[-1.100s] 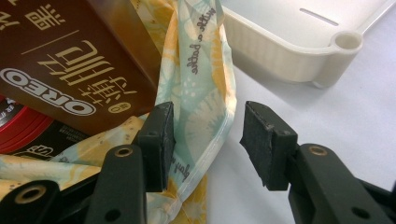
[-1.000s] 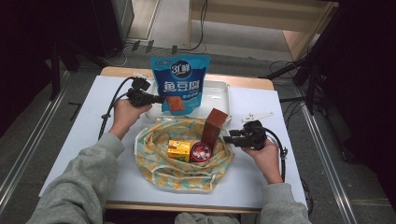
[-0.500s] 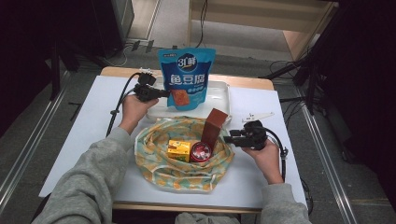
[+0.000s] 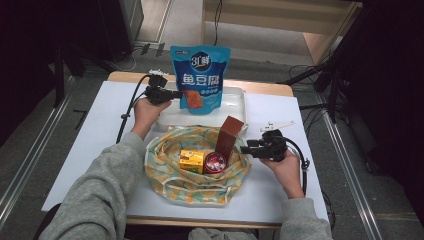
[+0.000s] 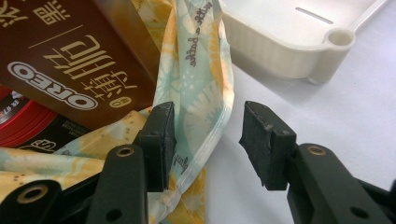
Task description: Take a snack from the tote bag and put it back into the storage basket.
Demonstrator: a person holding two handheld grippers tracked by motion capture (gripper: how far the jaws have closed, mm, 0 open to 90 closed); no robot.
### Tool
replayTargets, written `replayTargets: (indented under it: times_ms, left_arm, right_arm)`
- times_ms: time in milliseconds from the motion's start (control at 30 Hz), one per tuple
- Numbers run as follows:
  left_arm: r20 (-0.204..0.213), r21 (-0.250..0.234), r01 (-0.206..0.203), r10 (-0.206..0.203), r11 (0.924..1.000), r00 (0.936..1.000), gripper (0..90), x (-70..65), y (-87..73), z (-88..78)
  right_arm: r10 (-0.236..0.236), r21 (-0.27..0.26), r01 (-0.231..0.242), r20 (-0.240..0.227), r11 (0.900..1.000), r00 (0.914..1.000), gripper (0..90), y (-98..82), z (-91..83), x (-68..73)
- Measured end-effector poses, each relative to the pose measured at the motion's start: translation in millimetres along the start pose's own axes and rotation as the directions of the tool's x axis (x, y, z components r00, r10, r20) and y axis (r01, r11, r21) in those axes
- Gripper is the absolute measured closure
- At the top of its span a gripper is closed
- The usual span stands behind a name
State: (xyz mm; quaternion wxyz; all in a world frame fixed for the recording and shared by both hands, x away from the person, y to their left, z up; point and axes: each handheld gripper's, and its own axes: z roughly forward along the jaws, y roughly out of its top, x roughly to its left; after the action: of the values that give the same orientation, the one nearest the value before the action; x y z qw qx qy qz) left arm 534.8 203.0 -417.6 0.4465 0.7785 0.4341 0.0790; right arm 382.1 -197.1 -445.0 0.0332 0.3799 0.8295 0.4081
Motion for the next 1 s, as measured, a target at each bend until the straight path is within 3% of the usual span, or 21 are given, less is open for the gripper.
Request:
replayTargets:
  times_ms: [167,500,1000]
  left_arm:
    - [0.003,0.003,-0.013,0.013,0.9999,0.9999,90.0,2.5,-0.6,-1.2]
    - [0.032,0.034,0.007,-0.008,0.9994,0.9994,85.2,5.0,-1.6,-6.2]
    - [0.054,0.094,-0.003,-0.002,0.9956,0.9985,64.9,-4.5,3.3,-29.9]
  right_arm:
    - [-0.001,-0.004,0.001,0.003,1.000,1.0000,55.6,-2.0,-1.6,0.0]
    - [0.002,-0.008,-0.002,0.005,1.000,1.0000,55.6,-2.5,-2.8,1.9]
    - [0.006,-0.018,-0.006,0.007,1.000,1.0000,55.1,-1.4,-6.1,4.0]
